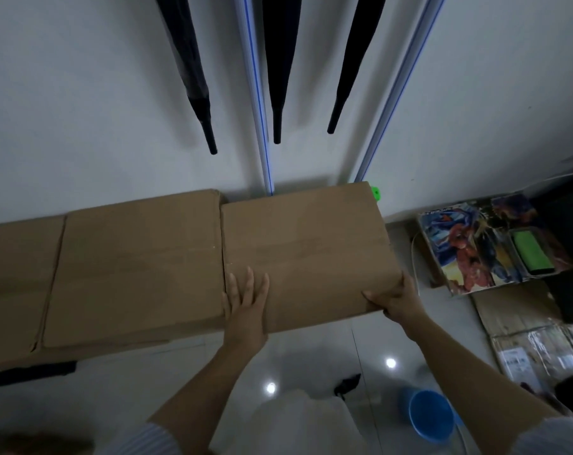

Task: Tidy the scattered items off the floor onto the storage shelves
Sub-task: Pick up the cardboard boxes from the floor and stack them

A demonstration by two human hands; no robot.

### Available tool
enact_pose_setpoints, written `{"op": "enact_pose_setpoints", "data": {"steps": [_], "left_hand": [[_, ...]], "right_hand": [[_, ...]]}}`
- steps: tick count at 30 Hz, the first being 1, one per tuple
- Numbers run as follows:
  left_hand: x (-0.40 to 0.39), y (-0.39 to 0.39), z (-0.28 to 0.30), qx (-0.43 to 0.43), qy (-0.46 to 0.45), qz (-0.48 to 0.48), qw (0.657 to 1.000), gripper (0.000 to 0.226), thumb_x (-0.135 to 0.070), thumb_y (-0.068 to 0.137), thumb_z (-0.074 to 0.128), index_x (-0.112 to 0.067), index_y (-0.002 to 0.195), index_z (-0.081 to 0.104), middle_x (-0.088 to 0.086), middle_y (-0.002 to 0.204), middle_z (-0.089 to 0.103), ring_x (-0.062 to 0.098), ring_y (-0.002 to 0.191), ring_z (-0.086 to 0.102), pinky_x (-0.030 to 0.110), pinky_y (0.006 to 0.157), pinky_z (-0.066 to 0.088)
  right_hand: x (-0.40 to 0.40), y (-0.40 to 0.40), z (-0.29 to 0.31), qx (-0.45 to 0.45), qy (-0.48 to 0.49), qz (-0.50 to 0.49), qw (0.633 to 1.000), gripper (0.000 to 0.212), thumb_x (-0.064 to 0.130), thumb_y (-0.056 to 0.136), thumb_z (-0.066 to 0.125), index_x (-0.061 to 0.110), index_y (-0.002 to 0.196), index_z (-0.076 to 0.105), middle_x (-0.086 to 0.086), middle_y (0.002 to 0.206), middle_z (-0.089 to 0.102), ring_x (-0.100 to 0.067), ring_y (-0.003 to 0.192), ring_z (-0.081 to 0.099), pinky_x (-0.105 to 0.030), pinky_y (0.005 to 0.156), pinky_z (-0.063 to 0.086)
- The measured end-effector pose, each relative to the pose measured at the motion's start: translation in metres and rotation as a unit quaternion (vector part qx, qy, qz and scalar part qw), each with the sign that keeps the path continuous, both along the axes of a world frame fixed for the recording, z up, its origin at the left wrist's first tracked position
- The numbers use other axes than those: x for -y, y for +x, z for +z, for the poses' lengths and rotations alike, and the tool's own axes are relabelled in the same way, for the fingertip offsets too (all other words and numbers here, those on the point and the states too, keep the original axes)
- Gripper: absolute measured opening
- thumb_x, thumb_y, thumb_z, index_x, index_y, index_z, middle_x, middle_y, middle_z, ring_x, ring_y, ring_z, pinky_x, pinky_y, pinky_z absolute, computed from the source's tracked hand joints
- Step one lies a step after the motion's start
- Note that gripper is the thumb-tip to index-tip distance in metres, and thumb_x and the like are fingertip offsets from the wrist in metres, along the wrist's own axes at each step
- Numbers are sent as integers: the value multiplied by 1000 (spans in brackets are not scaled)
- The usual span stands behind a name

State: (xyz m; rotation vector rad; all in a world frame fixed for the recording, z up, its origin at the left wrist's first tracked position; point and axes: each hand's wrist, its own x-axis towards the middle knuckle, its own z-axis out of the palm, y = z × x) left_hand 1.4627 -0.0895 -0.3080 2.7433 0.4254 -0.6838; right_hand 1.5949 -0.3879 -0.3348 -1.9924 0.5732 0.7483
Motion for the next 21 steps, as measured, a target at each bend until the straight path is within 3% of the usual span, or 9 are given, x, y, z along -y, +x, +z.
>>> {"op": "enact_pose_setpoints", "data": {"steps": [2, 6, 9, 12, 16, 21], "left_hand": [[-4, 4, -6, 4, 9, -5, 1000, 124, -31, 79, 74, -34, 141, -33, -4, 143, -52, 39, 131, -47, 56, 118, -7], [-4, 6, -2, 1, 25, -16, 1000, 124, -31, 77, 76, -34, 146, -28, -4, 148, -42, 39, 139, -36, 51, 118, -7], [-9, 8, 6, -22, 2, -28, 999, 125, -32, 73, 81, -31, 152, -17, 0, 156, -33, 37, 142, -31, 49, 118, -4], [-24, 3, 23, -31, -75, 19, 997, 114, -22, 76, 80, -20, 156, -1, 10, 160, -22, 31, 147, -20, 46, 120, 4], [-47, -24, 62, 34, -109, 140, 984, 96, -22, 86, 72, -11, 156, 7, 14, 163, -2, 30, 150, -7, 35, 119, 13], [-70, -77, 119, 59, -157, 266, 949, 79, -29, 90, 68, -1, 150, 25, 15, 156, 29, 28, 145, 26, 29, 114, 24]], "right_hand": [[-9, 1, 14, 14, -10, -2, 1000, 130, 59, 27, 92, 41, 140, 31, -5, 135, 43, -33, 120, 48, -56, 95, 50], [-24, -4, 33, 34, -102, 25, 994, 109, 39, 63, 89, 24, 149, 25, -13, 144, 38, -36, 131, 39, -52, 105, 41], [-35, -18, 42, 51, -187, 47, 980, 95, 39, 76, 81, 29, 149, 21, -17, 155, 18, -38, 140, 27, -54, 107, 35], [-58, -37, 57, 61, -240, 79, 966, 91, 40, 87, 69, 28, 154, 9, -16, 162, -5, -37, 149, 1, -53, 117, 20], [-97, -67, 91, 115, -235, 214, 941, 85, 42, 93, 58, 21, 156, 5, -9, 164, 3, -30, 151, -4, -48, 121, 8], [-163, -95, 156, 182, -163, 380, 892, 70, 33, 94, 54, 11, 153, 24, -8, 159, 27, -24, 149, 16, -42, 121, 14]]}}
